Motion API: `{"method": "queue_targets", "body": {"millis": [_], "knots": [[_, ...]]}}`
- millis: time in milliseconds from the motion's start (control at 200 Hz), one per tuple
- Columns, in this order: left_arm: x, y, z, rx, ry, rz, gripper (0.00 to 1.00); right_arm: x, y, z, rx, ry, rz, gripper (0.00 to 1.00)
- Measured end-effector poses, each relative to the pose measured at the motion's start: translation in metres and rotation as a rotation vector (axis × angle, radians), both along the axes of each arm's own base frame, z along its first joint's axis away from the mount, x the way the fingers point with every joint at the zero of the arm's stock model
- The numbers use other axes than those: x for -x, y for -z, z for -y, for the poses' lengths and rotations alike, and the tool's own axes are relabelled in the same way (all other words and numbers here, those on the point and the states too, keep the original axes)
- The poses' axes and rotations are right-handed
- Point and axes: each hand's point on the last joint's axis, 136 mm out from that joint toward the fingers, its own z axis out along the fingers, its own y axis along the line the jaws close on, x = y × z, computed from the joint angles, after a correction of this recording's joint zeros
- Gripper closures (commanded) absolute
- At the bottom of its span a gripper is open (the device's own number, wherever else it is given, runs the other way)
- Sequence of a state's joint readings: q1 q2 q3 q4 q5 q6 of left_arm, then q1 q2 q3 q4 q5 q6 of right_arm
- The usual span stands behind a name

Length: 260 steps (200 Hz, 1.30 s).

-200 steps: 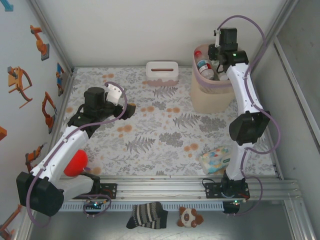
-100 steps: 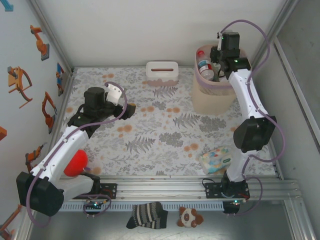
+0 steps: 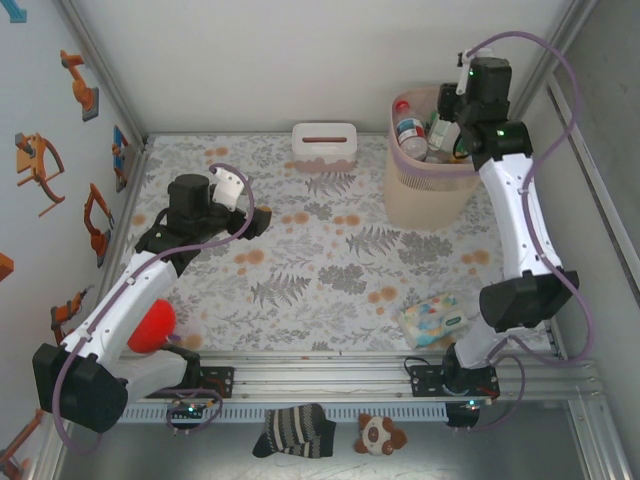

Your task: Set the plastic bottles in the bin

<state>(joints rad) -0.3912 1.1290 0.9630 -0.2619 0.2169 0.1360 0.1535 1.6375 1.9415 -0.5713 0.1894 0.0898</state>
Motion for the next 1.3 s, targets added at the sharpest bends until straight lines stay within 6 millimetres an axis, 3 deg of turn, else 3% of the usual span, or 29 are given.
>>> {"method": "queue_targets", "body": {"millis": [110,220,396,556,826,1051,1302], "knots": [[0.000,0.000,0.000,0.000,0.001,0.000,0.11,0.015,-0.002,0.004,-0.002,0.009,0.001,0.61],[0.000,0.000,0.000,0.000,0.001,-0.001,0.11,0.016,0.004,0.003,-0.008,-0.006,-0.023,0.61],[0.000,0.001,0.000,-0.001,0.000,-0.004,0.11,-0.011,0.029,0.000,-0.017,-0.032,-0.105,0.61],[-0.001,0.001,0.000,-0.002,-0.001,-0.003,0.11,-0.041,0.069,-0.002,-0.019,-0.033,-0.203,0.62],[-0.002,0.002,-0.002,-0.008,-0.010,-0.001,0.11,-0.050,0.074,-0.009,-0.054,-0.055,-0.185,0.65],[-0.002,0.002,-0.002,-0.007,-0.010,-0.001,0.11,-0.036,0.064,-0.007,-0.072,-0.047,-0.173,0.65],[-0.003,0.002,-0.003,-0.013,-0.019,0.000,0.11,0.004,0.049,0.009,-0.062,0.004,-0.174,0.61]]}}
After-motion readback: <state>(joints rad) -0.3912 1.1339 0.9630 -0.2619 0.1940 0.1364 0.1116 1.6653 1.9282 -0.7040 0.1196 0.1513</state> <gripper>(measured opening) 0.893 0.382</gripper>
